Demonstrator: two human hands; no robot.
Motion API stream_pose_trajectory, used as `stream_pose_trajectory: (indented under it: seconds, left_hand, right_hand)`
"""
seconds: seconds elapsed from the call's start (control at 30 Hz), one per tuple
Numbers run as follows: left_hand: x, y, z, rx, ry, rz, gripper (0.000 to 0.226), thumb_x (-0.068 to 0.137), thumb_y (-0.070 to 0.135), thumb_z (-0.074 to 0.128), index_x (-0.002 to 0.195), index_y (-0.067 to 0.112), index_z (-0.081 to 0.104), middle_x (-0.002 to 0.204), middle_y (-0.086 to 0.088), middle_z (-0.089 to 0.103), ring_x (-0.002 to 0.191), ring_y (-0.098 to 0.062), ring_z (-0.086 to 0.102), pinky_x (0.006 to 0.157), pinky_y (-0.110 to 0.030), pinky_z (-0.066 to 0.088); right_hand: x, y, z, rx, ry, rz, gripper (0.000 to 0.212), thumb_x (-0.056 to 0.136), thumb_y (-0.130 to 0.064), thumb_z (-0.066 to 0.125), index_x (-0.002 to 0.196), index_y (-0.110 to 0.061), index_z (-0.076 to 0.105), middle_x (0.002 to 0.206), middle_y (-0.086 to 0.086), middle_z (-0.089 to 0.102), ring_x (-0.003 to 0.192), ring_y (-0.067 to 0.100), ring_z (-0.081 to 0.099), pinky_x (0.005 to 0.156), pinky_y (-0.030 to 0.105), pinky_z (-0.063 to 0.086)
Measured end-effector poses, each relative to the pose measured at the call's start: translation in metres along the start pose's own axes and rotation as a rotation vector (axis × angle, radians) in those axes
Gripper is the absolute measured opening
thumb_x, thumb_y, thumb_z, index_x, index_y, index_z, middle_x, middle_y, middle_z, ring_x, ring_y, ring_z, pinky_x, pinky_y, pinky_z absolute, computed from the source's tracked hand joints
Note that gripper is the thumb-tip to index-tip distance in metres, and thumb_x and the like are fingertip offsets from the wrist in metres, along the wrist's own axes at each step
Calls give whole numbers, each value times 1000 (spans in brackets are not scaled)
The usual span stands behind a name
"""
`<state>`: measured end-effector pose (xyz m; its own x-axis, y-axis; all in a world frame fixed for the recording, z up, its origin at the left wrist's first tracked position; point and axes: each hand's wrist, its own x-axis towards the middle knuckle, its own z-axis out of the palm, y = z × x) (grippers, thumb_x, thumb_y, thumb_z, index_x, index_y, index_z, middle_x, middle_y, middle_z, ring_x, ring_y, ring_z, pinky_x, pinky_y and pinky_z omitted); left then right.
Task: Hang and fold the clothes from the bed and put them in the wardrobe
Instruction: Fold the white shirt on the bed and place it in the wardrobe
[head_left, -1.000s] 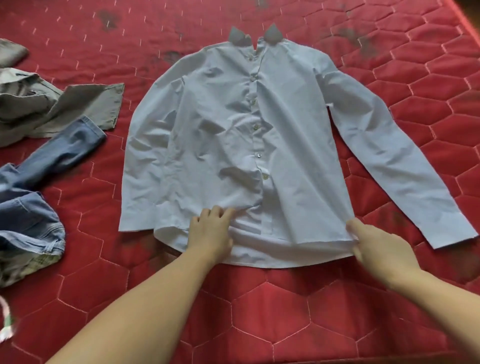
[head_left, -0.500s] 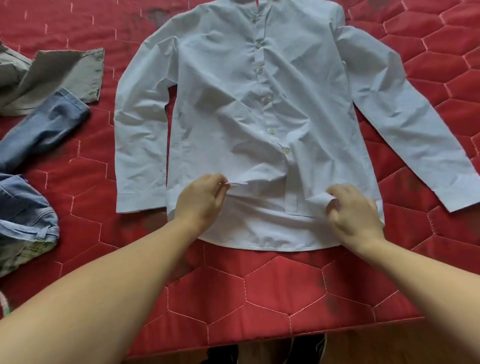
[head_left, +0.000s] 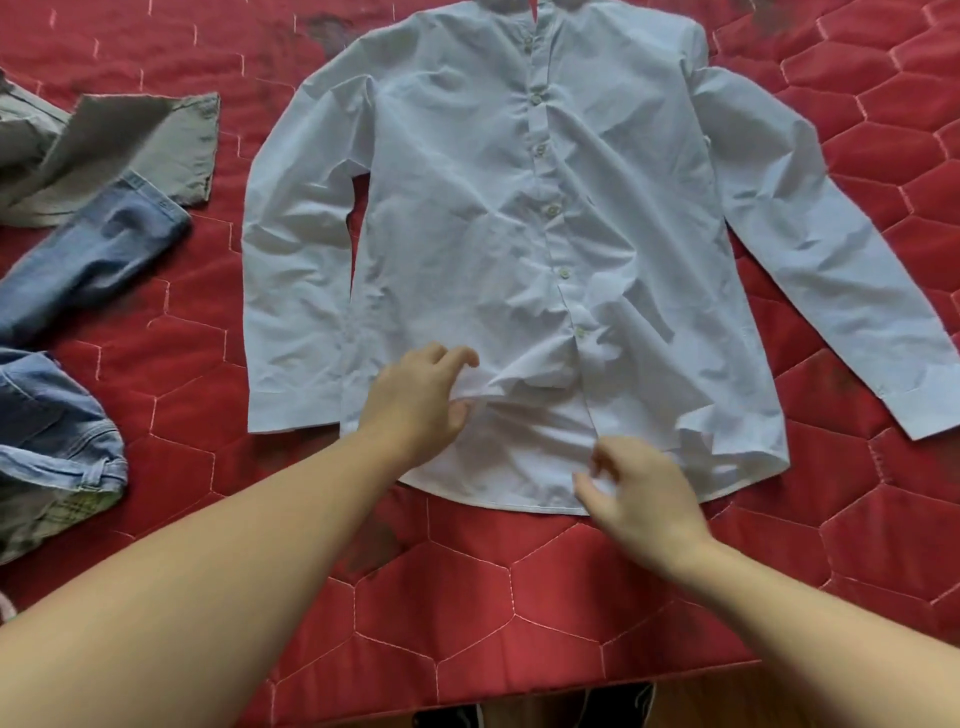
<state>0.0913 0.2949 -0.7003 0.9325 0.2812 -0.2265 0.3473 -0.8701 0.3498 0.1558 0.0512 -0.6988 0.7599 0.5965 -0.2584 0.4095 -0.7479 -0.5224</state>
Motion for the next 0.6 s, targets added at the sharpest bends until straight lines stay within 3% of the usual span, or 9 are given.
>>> stream_pose_trajectory:
  seconds: [0.07, 0.13, 0.17, 0.23, 0.33, 0.37, 0.47, 0.5, 0.6]
  left_hand:
    - [5, 2, 2, 62, -12, 14, 22, 88, 31, 63, 109, 25, 64, 100, 4, 65, 97, -22, 61, 80, -34, 46]
    - [12, 5, -3, -268, 65, -156, 4, 90, 26, 62, 90, 26, 66, 81, 7, 69, 81, -18, 66, 72, -31, 49]
    - [16, 6, -6, -511, 127, -252, 9, 91, 23, 61, 83, 29, 62, 74, 7, 69, 73, -15, 67, 69, -31, 51]
    - [24, 7, -10, -774, 233, -283, 17, 92, 22, 58, 79, 32, 54, 70, 6, 67, 66, -11, 66, 67, -32, 52]
    - [22, 8, -13, -607, 69, -128, 16, 83, 40, 67, 84, 36, 51, 79, 10, 62, 73, -9, 61, 68, -28, 48]
    - [19, 8, -10, -506, -41, -88, 28, 77, 50, 72, 92, 37, 52, 87, 11, 60, 79, -10, 59, 72, -28, 48]
    - [13, 9, 0, -215, -282, 5, 81, 58, 65, 76, 126, 37, 42, 119, 6, 48, 108, -17, 47, 94, -38, 44]
    - [12, 10, 4, -161, -309, 11, 88, 58, 63, 78, 132, 39, 37, 126, 5, 44, 114, -19, 42, 97, -39, 42]
    - [11, 10, 9, -106, -180, 1, 58, 76, 38, 73, 128, 31, 47, 122, 1, 51, 113, -25, 47, 93, -40, 44]
  right_hand:
    - [28, -23, 15, 263, -23, 227, 14, 81, -32, 69, 86, -19, 64, 77, -8, 63, 74, 17, 63, 69, 31, 48]
    - [58, -45, 19, 755, 6, 625, 31, 81, -35, 71, 103, -15, 65, 82, -3, 68, 67, 17, 70, 62, 30, 53]
    - [69, -52, 19, 985, 25, 783, 33, 81, -36, 72, 103, -14, 62, 82, -1, 67, 60, 16, 68, 53, 27, 52]
    - [84, -59, 17, 1262, 67, 901, 36, 81, -35, 74, 104, -15, 56, 85, 3, 63, 55, 15, 62, 45, 22, 48]
    - [96, -65, 9, 1416, 94, 890, 43, 83, -27, 72, 118, -23, 48, 80, 2, 59, 52, 12, 55, 44, 20, 45]
    - [100, -64, 4, 1422, 86, 858, 37, 85, -24, 70, 117, -22, 53, 72, -1, 60, 46, 9, 53, 42, 18, 43]
    - [101, -57, -10, 1221, 89, 663, 5, 85, -19, 70, 84, -16, 66, 56, -4, 61, 39, 5, 53, 38, 14, 39]
    - [98, -52, -12, 1117, 88, 588, 12, 83, -22, 73, 74, -17, 66, 58, -3, 62, 44, 7, 55, 42, 15, 41]
    - [86, -37, -20, 991, 12, 471, 19, 78, -28, 77, 65, -16, 70, 68, -2, 66, 62, 10, 60, 58, 20, 48]
